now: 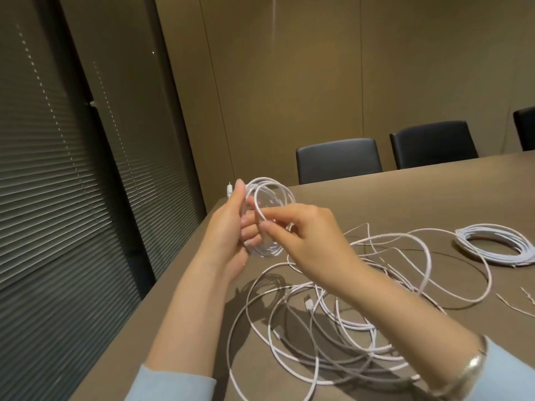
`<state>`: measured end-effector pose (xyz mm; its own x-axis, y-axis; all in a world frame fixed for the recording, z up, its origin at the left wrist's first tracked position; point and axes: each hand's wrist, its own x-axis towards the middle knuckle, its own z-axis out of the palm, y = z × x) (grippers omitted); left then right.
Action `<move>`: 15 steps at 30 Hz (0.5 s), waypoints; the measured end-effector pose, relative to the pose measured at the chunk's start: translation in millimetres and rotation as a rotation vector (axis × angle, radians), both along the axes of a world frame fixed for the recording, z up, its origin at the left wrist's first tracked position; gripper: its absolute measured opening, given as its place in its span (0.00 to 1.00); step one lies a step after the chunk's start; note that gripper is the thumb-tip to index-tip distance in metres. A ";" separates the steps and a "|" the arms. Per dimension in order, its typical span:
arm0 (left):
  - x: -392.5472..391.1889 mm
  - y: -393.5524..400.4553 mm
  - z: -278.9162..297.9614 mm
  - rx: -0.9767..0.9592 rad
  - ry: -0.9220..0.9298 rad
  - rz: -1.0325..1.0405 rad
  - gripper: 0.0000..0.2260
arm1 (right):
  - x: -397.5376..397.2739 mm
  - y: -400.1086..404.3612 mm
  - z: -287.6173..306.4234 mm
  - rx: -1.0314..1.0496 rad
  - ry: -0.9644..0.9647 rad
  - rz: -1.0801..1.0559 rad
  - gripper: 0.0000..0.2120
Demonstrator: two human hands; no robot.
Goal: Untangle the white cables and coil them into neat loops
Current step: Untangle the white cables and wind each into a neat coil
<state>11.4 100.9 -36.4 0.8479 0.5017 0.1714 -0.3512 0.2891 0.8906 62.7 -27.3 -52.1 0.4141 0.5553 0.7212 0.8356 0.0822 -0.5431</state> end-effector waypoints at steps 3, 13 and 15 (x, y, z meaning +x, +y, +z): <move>-2.1 -8.9 2.0 0.092 0.050 0.013 0.20 | -2.1 4.0 -5.9 -0.027 -0.149 -0.122 0.09; 4.7 -8.6 -3.5 0.103 0.018 0.008 0.19 | -3.8 12.3 -12.4 0.154 -0.008 -0.066 0.05; 4.9 -1.6 -4.2 0.045 -0.014 0.006 0.23 | -5.8 9.9 -10.4 0.143 0.161 -0.013 0.09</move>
